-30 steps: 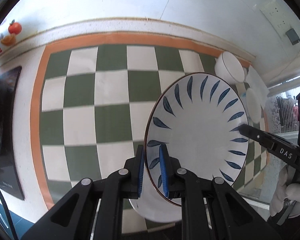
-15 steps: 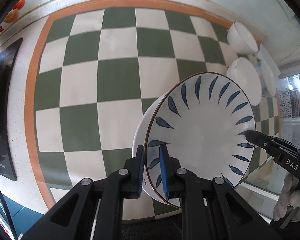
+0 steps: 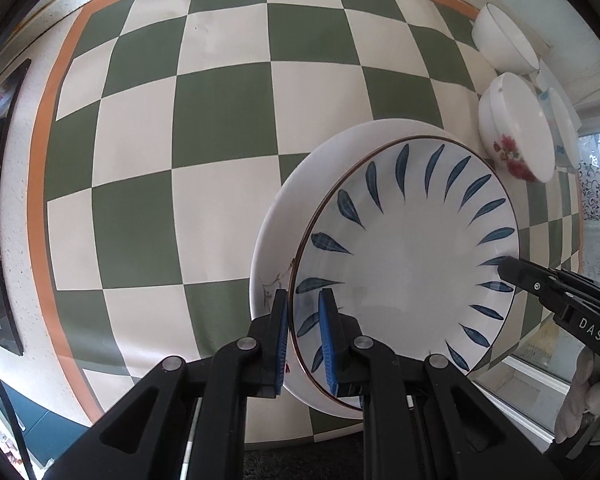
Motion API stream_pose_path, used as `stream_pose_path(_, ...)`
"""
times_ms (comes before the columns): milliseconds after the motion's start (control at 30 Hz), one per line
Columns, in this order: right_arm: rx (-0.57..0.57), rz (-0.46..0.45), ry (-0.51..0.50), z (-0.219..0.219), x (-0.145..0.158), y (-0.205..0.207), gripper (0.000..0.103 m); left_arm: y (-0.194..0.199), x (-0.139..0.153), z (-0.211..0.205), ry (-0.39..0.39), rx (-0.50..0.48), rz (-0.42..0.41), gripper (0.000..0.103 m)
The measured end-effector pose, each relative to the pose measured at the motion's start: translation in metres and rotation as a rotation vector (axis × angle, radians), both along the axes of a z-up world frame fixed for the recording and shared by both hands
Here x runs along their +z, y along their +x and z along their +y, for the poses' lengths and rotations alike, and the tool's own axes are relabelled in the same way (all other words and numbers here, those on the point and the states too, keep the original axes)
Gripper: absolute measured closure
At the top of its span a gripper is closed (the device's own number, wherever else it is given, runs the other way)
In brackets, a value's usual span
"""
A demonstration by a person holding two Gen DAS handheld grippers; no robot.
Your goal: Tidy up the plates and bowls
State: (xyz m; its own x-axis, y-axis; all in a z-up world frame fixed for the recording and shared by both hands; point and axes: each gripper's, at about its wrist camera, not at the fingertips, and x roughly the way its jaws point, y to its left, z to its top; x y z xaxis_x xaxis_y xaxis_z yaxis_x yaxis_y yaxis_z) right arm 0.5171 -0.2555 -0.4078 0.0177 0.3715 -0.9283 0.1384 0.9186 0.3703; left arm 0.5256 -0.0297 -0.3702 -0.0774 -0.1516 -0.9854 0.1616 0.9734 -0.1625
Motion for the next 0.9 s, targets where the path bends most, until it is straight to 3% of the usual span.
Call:
stream_pose_path(467, 0.011, 0.009, 0.021, 0.004, -0.008, 0.001, 0.091, 0.000, -0.002, -0.002, 0.023, 0.070, -0.003, 0.086)
stream_pose_path(900, 0.033, 0.009, -0.076, 0.017, 0.002, -0.004, 0.090, -0.006, 0.007, 0.017, 0.027, 0.124, -0.010, 0.085)
